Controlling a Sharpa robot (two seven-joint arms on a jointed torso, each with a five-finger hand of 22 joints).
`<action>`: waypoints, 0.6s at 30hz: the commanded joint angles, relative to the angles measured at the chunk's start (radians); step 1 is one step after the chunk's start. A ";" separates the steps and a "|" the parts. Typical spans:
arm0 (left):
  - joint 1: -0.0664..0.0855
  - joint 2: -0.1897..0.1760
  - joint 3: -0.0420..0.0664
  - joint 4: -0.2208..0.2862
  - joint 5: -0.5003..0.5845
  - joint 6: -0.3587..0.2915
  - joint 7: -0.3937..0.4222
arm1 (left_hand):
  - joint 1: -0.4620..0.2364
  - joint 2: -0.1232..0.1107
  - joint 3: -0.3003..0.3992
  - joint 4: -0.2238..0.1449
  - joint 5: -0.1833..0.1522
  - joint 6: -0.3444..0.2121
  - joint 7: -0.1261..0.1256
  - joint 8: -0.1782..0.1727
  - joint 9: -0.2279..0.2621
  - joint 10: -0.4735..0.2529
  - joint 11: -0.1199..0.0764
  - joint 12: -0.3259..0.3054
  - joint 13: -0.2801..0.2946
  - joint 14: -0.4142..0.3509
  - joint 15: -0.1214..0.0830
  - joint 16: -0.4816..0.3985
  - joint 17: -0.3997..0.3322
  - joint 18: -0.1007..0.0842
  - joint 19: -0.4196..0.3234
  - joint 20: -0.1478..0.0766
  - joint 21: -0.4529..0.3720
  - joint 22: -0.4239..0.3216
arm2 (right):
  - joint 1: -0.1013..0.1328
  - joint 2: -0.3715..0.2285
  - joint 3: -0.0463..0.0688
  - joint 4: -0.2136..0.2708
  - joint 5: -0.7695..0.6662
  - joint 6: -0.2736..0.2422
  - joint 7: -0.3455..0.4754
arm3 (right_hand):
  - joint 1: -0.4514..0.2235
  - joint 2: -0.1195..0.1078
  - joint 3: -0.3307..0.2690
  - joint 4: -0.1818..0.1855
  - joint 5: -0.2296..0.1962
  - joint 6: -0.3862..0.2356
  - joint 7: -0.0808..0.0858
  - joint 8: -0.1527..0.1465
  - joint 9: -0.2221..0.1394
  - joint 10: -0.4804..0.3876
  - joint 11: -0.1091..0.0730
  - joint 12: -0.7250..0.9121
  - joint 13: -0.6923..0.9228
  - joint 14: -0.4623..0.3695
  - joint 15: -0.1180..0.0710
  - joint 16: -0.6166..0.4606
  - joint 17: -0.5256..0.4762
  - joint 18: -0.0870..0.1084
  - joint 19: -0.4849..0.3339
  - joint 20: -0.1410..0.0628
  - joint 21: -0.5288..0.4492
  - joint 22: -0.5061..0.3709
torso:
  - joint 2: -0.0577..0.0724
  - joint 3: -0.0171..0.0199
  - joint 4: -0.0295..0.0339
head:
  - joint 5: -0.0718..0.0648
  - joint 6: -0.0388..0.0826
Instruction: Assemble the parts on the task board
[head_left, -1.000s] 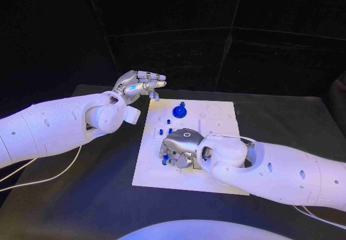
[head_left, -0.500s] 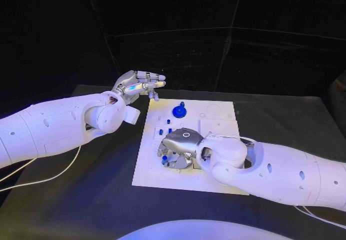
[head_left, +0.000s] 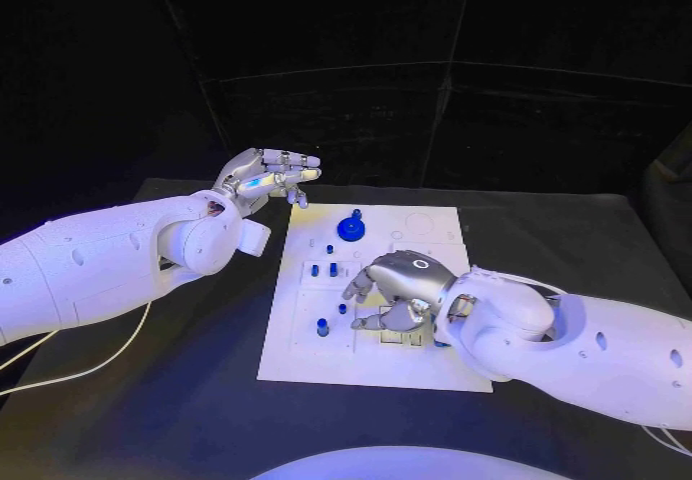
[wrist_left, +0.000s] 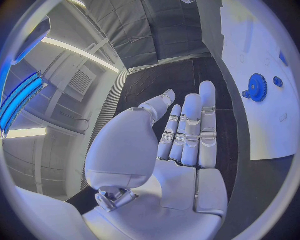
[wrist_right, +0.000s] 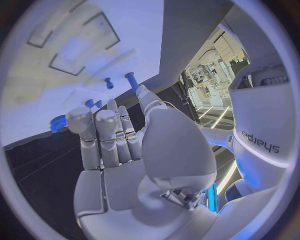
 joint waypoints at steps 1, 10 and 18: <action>0.001 -0.002 0.001 0.002 0.004 0.009 0.004 | 0.002 0.008 -0.006 -0.001 0.001 -0.002 0.003 0.007 -0.001 -0.005 -0.002 0.004 -0.001 -0.008 0.000 -0.003 -0.001 0.014 -0.007 -0.001 -0.005 -0.001 | 0.007 -0.064 0.001 0.034 0.166 -0.094 -0.036 | -0.061 -0.006 -0.048 0.052 0.071 0.053 -0.039 0.032 0.011 0.169 -0.046 0.116 0.064 0.035 -0.036 0.082 0.108 -0.019 0.071 -0.029 0.069 0.096 | -0.005 -0.0022 -0.0058 | -0.021 0.006; 0.001 -0.007 -0.005 0.003 0.004 0.009 0.004 | 0.002 0.009 -0.009 -0.002 0.001 -0.003 0.003 0.008 -0.001 -0.009 -0.001 0.008 -0.001 -0.009 0.000 -0.002 -0.004 0.014 -0.007 -0.001 -0.007 -0.003 | 0.012 -0.255 0.001 0.111 0.276 -0.032 -0.219 | -0.060 0.017 -0.210 0.163 0.073 0.073 -0.081 0.130 0.041 0.203 -0.081 0.767 0.762 0.060 -0.069 0.236 0.316 -0.057 0.177 -0.073 0.193 0.281 | -0.010 0.0003 -0.0220 | -0.048 0.018; 0.001 -0.008 -0.008 0.006 0.004 0.010 0.004 | 0.002 0.009 -0.009 -0.002 0.001 -0.003 0.003 0.008 -0.001 -0.009 -0.001 0.008 -0.001 -0.009 0.000 -0.002 -0.004 0.014 -0.007 -0.001 -0.007 -0.003 | 0.012 -0.312 0.000 0.125 0.261 0.023 -0.344 | -0.066 0.043 -0.283 0.169 0.055 0.053 -0.079 0.180 0.068 0.173 -0.083 0.857 0.892 0.061 -0.070 0.261 0.352 -0.063 0.190 -0.069 0.211 0.310 | -0.012 0.0004 -0.0292 | -0.062 0.019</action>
